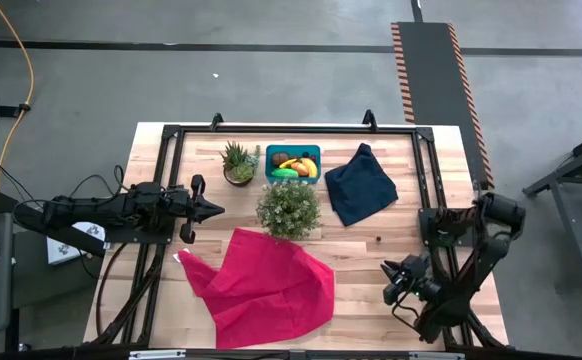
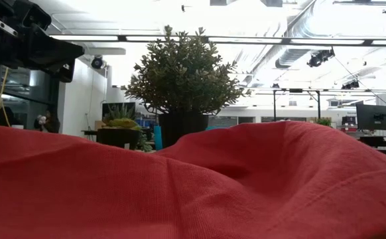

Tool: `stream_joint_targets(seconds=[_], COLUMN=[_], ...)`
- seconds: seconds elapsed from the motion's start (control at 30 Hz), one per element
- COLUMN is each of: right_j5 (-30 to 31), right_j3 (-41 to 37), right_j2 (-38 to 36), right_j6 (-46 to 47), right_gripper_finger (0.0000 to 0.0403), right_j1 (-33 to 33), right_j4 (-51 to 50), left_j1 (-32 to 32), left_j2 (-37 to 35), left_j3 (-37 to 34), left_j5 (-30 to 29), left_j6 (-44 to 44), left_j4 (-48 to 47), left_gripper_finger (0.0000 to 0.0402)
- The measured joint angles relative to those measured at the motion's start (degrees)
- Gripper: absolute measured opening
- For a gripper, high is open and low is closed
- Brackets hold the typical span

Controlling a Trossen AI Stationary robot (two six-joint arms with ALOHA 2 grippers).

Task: Pick and placing Produce into tupperware
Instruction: Put the blueberry into the blue bin

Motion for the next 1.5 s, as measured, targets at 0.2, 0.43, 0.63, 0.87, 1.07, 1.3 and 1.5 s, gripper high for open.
stream_joint_targets(seconds=[0.2,0.43,0.63,0.87,1.07,1.3,1.5], right_j5=[-0.7,-5.9,-6.9,-10.6,-11.8,-11.7,-11.5], right_j3=[0.0,0.1,0.1,2.3,6.8,10.7,11.4], right_j2=[4.4,8.8,9.9,9.7,9.7,9.7,9.7], right_j6=[0.0,0.4,0.0,-0.6,-0.5,-0.5,-0.6], right_gripper_finger=[0.0066,0.0064,0.0032,0.001,0.001,0.001,0.001], right_j1=[-2.9,-8.3,-11.8,-10.5,-10.2,-11.3,-11.4], right_j4=[4.7,5.5,6.2,5.6,-1.5,-9.6,-9.4], left_j1=[0.0,0.0,0.0,0.0,0.0,0.0,0.0], left_j2=[0.0,0.0,0.0,0.0,0.0,0.0,0.0], left_j3=[0.0,0.0,0.0,0.0,0.0,0.0,0.0], left_j5=[0.0,0.0,0.0,0.0,0.0,0.0,0.0], left_j6=[0.0,0.0,0.0,0.0,0.0,0.0,0.0], left_j4=[0.0,0.0,0.0,0.0,0.0,0.0,0.0], left_gripper_finger=[0.0001,0.0001,0.0001,0.0001,0.0001,0.0001,0.0001])
